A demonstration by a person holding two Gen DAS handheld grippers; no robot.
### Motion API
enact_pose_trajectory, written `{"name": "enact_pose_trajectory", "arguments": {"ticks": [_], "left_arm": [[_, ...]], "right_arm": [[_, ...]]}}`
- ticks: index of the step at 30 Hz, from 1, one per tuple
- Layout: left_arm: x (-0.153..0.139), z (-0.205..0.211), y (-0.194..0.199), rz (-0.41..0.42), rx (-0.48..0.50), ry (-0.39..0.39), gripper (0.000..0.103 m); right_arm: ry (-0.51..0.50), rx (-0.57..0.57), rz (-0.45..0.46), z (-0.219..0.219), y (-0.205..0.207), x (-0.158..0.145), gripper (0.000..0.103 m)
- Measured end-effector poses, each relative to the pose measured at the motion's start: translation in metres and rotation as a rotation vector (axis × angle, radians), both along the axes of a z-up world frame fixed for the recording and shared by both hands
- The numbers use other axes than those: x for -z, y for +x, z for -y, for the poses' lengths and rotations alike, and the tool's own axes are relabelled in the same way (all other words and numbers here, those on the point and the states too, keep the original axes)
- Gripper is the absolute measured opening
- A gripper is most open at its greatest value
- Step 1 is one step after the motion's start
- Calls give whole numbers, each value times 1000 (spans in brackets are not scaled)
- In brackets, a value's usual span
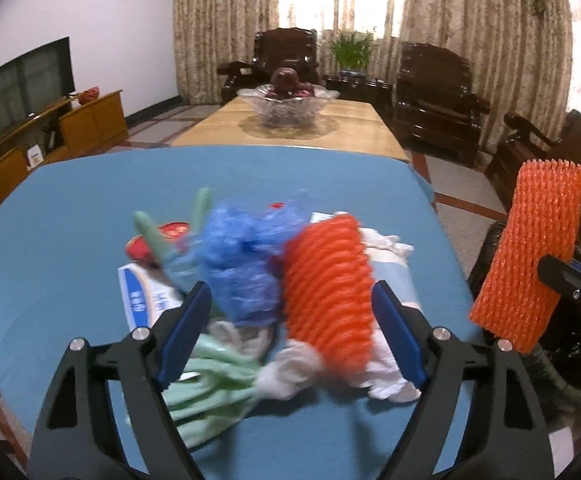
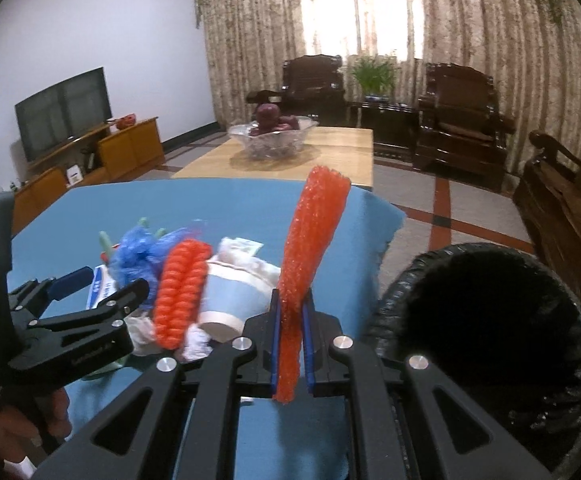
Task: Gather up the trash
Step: 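Grasp an orange foam net with the right gripper while the left gripper grasps another orange net, then carry both orange nets over the black bin and open both grippers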
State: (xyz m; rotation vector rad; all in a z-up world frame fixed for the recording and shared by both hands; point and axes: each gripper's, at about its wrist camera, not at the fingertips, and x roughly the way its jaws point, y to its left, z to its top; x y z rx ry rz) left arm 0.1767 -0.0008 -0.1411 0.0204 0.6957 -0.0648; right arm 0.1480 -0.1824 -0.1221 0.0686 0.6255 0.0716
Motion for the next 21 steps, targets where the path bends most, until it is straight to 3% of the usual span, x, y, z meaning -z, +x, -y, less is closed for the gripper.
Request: {"name": "enact_pose_trajectory", "arguments": {"ticks": [3, 6, 11, 13, 21], "left_arm": [[5, 14, 6, -10, 10, 19, 77], [12, 25, 15, -27, 0, 59, 69], [24, 26, 25, -79, -8, 58, 40], [25, 26, 27, -91, 1, 40, 21], [4, 15, 21, -60, -4, -19, 13]], "right_arm": [[-5, 19, -7, 8, 1, 4, 10], [2, 31, -13, 15, 0, 9, 10], [14, 40, -17, 21, -1, 14, 10], [16, 42, -18, 22, -2, 15, 10], [22, 48, 15, 25, -10, 3, 10]]}}
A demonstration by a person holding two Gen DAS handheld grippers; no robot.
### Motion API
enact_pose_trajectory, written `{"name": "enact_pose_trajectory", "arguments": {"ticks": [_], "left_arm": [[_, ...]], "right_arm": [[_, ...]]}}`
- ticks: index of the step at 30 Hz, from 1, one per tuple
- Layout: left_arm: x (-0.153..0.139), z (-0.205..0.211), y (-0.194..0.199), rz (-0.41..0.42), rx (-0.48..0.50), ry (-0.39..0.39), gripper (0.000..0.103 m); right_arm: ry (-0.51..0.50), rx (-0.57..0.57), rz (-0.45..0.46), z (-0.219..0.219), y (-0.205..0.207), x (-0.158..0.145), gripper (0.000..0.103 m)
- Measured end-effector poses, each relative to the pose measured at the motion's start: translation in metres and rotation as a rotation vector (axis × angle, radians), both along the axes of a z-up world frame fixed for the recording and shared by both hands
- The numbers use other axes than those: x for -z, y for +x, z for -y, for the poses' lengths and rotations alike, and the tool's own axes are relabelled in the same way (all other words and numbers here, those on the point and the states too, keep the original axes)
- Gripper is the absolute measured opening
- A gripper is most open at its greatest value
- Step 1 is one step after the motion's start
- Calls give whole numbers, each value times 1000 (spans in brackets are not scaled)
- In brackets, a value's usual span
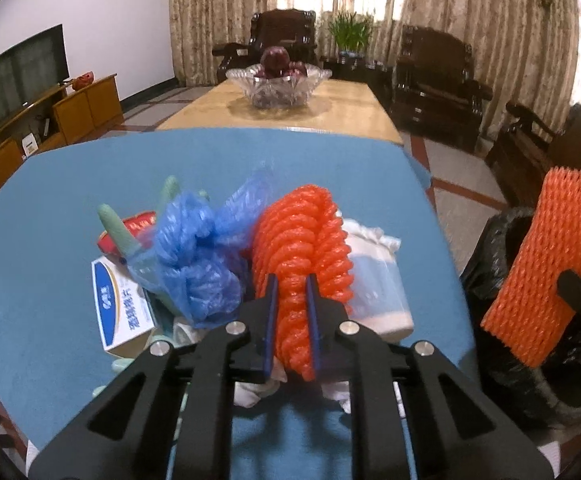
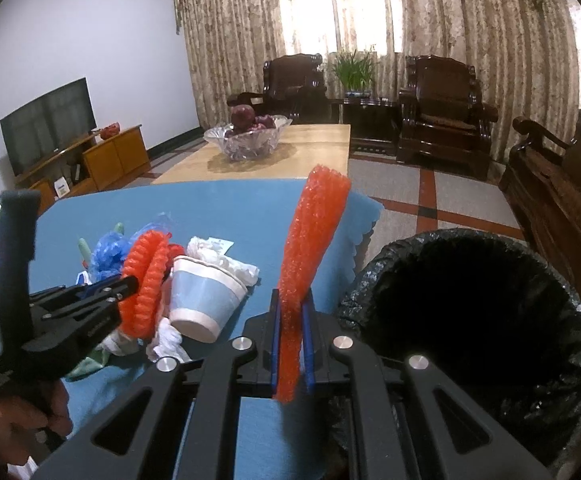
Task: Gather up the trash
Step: 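Carry both orange nets over the black bin and open both grippers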
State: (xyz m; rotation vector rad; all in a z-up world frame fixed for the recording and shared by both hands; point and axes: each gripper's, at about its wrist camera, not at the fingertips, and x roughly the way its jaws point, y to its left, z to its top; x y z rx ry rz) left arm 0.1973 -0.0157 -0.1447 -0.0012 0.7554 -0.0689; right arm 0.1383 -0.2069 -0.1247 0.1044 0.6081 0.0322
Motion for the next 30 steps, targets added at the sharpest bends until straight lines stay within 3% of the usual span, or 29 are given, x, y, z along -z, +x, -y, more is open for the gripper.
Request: {"name": "enact_pose_trajectory", "arguments": {"ticks": [10, 16, 30], "left_arm": [[-58, 6, -24, 115, 27, 11, 12], [-81, 21, -40, 146, 90, -30, 12], [-67, 136, -39, 94, 322, -80, 12]], "right_arm": [[11, -3, 79, 3, -14, -32, 10], [35, 16, 107, 18, -26, -47, 10], [-62, 260, 75, 124, -52, -41, 10]]}}
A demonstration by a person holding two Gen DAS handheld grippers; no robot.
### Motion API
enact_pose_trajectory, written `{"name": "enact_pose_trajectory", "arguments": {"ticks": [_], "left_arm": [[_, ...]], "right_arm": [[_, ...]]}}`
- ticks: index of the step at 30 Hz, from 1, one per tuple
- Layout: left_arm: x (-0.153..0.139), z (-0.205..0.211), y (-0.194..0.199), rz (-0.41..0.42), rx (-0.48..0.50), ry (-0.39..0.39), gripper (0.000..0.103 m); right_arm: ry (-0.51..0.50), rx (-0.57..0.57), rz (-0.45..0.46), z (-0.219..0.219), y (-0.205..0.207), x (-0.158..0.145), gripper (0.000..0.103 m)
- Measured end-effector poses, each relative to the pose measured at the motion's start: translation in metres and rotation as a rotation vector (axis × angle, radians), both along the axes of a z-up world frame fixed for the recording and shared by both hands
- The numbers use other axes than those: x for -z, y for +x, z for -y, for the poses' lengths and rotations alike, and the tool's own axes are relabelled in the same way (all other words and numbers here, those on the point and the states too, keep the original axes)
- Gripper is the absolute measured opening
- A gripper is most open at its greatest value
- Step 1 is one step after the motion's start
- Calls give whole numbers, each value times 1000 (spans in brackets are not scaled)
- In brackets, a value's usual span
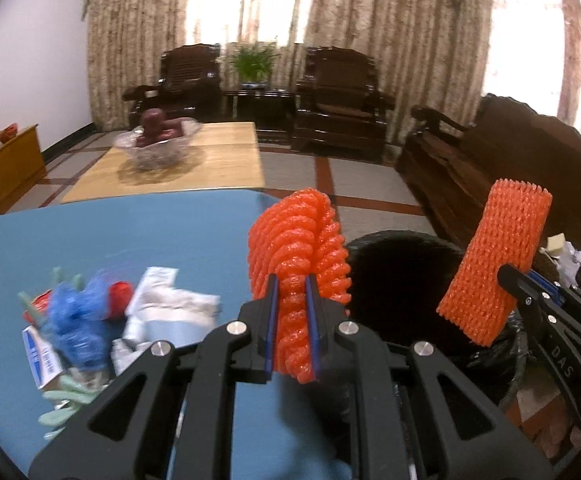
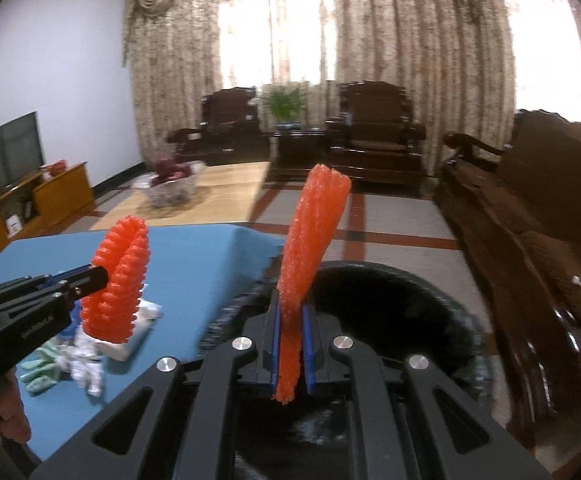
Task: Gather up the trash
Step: 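Carry both orange nets over the black bin and open both grippers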
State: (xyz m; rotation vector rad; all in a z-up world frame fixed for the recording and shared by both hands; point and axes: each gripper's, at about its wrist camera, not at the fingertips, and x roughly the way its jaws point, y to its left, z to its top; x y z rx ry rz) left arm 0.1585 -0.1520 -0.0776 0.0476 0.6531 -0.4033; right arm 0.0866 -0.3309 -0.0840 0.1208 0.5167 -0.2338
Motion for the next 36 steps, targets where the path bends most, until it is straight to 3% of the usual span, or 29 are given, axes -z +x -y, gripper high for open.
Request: {"name": "enact_pose_trajectory", "arguments": {"ticks": [13, 20, 24, 27, 30, 31, 33, 35, 36], "left_arm": [[39, 85, 9, -38, 135, 17, 12], [58, 106, 21, -64, 177, 26, 13], [67, 114, 26, -84, 177, 34, 20], [69, 113, 28, -95, 172, 36, 33], [67, 110, 25, -93, 162, 32, 45], [66, 107, 25, -91, 160, 32, 52], [65, 104, 26, -85, 153, 31, 54], [63, 100, 26, -85, 148, 29, 58], [61, 97, 25, -83, 142, 28, 62]], "right_arm": [[12, 100, -59, 57, 5, 31, 10], [17, 131, -96, 72, 1, 49, 10], [10, 149, -127, 76, 1, 61, 13], [25, 157, -146, 81, 2, 68, 19], [24, 184, -158, 83, 2, 71, 50], [18, 194, -155, 84, 2, 72, 65], [-2, 211, -142, 83, 1, 70, 70], [-14, 219, -140, 81, 0, 68, 86], [-24, 229, -134, 79, 0, 66, 88]]}}
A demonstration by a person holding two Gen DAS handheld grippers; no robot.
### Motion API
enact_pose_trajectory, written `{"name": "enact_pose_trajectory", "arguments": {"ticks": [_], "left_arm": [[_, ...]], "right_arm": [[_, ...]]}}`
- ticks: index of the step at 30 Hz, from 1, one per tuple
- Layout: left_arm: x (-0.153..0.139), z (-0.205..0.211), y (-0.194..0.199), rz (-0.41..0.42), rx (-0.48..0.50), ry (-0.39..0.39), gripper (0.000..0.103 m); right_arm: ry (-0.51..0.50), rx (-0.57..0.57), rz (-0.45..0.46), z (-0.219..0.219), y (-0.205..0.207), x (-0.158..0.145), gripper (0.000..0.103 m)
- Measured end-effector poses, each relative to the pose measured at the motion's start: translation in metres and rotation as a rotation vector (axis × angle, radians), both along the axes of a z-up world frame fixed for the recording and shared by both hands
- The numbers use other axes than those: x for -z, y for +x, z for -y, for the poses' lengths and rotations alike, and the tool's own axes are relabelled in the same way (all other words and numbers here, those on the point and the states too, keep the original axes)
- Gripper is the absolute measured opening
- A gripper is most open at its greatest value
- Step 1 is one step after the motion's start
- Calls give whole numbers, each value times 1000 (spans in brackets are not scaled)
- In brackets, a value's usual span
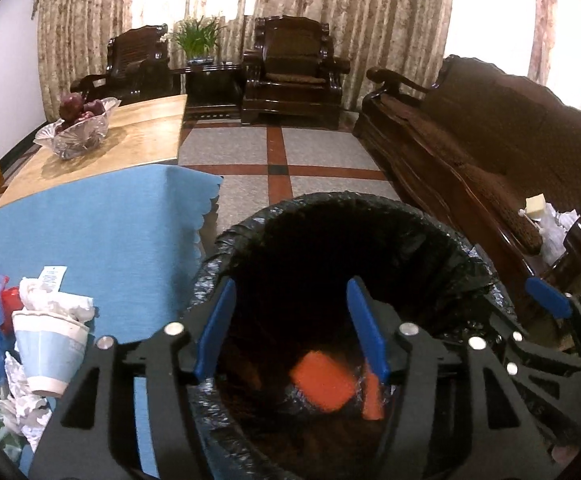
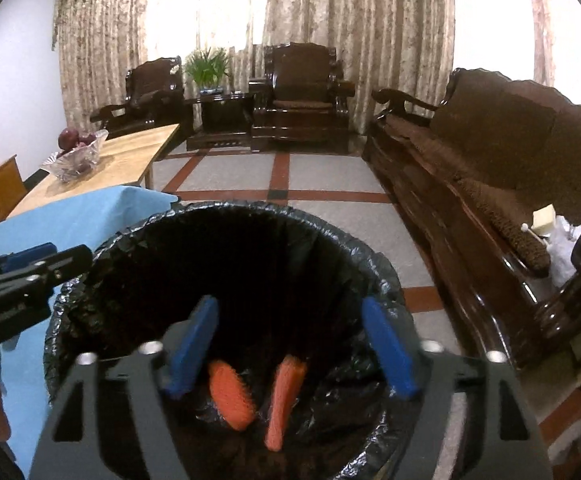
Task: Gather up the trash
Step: 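Carry both orange nets over the black bin and open both grippers, then move both tools back over the trash pile on the table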
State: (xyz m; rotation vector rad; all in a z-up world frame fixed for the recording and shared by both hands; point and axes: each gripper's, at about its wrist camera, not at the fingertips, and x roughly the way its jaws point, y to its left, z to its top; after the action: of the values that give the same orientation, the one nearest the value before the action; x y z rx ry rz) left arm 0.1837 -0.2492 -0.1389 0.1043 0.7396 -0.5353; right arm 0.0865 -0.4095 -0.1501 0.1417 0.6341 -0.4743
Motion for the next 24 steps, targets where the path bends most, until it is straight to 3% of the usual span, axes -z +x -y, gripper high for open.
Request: {"name": "enact_pose_trajectory", "arguments": {"ticks": [3, 9, 16, 24], "left_arm": [[-6, -17, 1, 22, -35, -6, 72], [-21, -68, 3, 68, -135, 0, 84], [-37, -159, 0, 113, -281, 21, 86], [-30, -269, -21, 134, -482, 92, 86]], "right_arm": [[-10, -6, 14, -8, -2, -6, 97], [-3, -57, 38, -36, 7, -21, 97], [48, -186, 96, -96, 21, -38, 97], [77, -370, 125, -188, 45, -39, 97]]}}
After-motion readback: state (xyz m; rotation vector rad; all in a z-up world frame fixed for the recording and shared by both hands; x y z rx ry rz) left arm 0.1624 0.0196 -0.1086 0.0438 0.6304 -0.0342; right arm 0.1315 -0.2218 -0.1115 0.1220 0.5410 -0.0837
